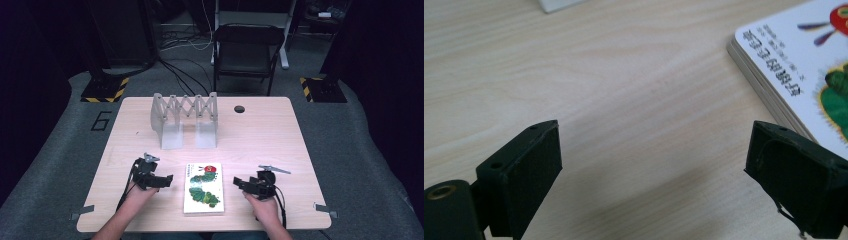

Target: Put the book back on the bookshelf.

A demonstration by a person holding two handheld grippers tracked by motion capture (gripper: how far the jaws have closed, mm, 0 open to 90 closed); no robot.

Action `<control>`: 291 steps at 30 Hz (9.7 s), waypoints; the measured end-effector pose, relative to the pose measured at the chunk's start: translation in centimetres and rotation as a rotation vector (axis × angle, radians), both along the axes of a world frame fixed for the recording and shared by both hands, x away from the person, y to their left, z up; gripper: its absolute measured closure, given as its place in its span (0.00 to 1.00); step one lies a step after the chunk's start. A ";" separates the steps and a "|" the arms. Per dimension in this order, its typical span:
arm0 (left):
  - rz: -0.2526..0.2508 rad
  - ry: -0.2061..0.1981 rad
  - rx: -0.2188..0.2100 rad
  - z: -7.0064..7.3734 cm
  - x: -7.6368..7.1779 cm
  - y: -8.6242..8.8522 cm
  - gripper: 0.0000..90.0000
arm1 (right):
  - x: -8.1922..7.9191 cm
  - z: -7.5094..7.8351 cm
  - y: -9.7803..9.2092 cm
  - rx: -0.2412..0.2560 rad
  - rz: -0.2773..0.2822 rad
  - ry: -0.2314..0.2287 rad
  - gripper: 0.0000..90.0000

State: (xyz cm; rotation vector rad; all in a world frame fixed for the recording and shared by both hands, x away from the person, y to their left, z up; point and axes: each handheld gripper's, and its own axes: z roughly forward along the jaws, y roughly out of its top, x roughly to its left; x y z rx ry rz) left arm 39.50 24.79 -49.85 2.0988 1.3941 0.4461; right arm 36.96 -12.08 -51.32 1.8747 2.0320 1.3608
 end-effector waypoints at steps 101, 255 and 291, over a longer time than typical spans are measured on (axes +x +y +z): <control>0.037 0.074 -0.620 2.7 -0.5 -4.6 0.47 | 2.8 3.5 5.5 0.285 0.020 0.112 0.61; 0.071 0.294 -0.552 6.9 2.2 -8.0 0.32 | -8.9 1.3 10.1 -0.538 0.265 -0.536 0.82; 0.073 0.480 -0.366 5.9 4.5 -9.7 0.82 | -8.2 0.3 10.9 -0.503 0.313 -0.464 0.51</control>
